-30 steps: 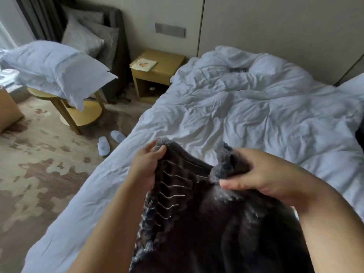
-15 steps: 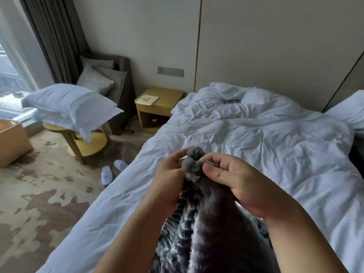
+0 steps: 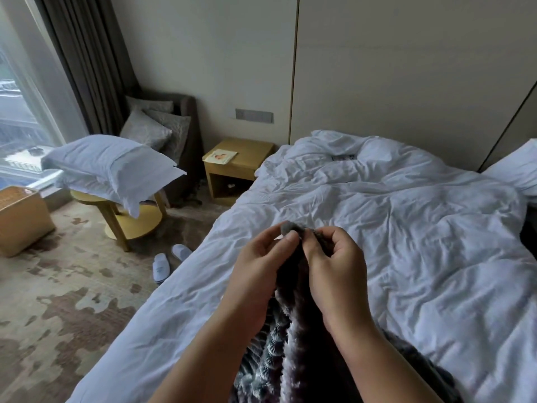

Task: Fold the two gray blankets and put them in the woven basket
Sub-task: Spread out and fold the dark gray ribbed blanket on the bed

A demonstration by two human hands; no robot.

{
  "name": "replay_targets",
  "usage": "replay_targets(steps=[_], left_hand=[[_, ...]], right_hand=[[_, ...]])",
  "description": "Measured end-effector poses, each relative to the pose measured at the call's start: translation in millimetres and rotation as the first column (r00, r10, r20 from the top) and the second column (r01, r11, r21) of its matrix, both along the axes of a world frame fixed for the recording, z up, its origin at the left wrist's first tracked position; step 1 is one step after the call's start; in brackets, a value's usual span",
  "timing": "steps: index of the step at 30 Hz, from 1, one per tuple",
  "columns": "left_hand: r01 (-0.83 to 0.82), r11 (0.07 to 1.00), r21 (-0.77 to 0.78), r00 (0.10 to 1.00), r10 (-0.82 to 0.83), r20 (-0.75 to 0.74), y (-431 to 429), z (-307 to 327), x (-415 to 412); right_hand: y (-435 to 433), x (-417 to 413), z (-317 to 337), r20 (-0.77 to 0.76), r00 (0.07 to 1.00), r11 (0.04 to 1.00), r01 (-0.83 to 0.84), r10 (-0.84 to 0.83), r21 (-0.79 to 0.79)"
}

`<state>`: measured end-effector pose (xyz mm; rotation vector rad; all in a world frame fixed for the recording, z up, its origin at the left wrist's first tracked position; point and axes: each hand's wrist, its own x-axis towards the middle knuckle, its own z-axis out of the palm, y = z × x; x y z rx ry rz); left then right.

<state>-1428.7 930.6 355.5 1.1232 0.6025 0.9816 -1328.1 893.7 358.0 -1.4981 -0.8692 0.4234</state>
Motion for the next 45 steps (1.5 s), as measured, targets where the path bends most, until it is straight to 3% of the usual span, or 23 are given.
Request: replay_targets(steps=[5,8,11,14,16,21,26,29,32,35,37,40,42,43,45], left_hand=[[-0.06,0.995,0.077,0.989,0.07,-0.131,3.3,-2.2,-4.1],[-0.082,0.992,0.097,0.987,0.095,-0.132,6.4,-2.7,-8.4],[-0.075,0.968,0.238,0.973,0.123,-0.194,5.2,-1.1,-13.1],[-0.067,0.905,0.421,0.93,0.21,-0.302,6.0,2.9,-19.8],[-0.114,0.874,0.472,0.911,0.282,-0.302,12.2,4.1,-26.8],[-0.355,0.817,0.455,0.843,0.49,-0.222,45.9,2.2,-51.4],[-0.609,0.721,0.33,0.729,0.673,-0.126,90.1,1.3,-89.7],[-0.669,0.7,0.25,0.702,0.706,-0.097,112.5,11.7,-108.0],[-0.611,0.735,0.295,0.733,0.666,-0.142,126.9,26.9,-108.0],[-0.494,0.786,0.37,0.781,0.589,-0.207,129.7,51.7,-85.4],[-0.407,0.816,0.41,0.82,0.524,-0.231,121.1,69.8,-60.3],[-0.069,0.873,0.482,0.854,0.302,-0.423,94.0,83.7,-21.2],[0.227,0.76,0.609,0.71,0.299,-0.638,74.1,83.1,-2.8],[0.324,0.66,0.678,0.656,0.359,-0.664,67.2,82.5,4.1],[0.377,0.522,0.765,0.681,0.404,-0.611,61.4,82.7,12.4]], right_hand=[[-1.0,-3.5,-10.8,-0.09,0.99,0.994,-0.11,0.11,0.013],[1.0,9.6,-15.6,-0.214,0.919,0.943,-0.331,0.33,0.033],[2.0,31.8,-15.3,-0.36,0.695,0.738,-0.674,0.622,-0.026],[-0.2,49.6,-15.0,-0.269,0.563,0.497,-0.822,0.781,-0.277],[0.2,58.8,-19.7,-0.247,0.555,0.427,-0.799,0.794,-0.424],[5.2,84.8,-42.0,-0.242,0.633,0.315,-0.635,0.735,-0.705],[4.3,120.7,-65.7,-0.306,0.682,0.15,-0.522,0.664,-0.84],[-4.2,144.3,-80.0,-0.216,0.72,0.101,-0.37,0.66,-0.924],[-6.8,156.7,-81.9,-0.046,0.758,0.168,-0.203,0.65,-0.965],[12.6,152.1,-43.5,0.133,0.832,0.424,-0.132,0.539,-0.896],[30.5,136.0,-2.3,0.243,0.834,0.602,-0.128,0.496,-0.788],[40.2,95.4,59.7,0.41,0.777,0.795,-0.183,0.477,-0.578],[34.5,70.9,91.0,0.523,0.723,0.869,-0.222,0.451,-0.443],[29.7,63.1,102.1,0.578,0.685,0.885,-0.229,0.443,-0.405],[17.8,56.3,115.5,0.628,0.641,0.891,-0.224,0.44,-0.396]])
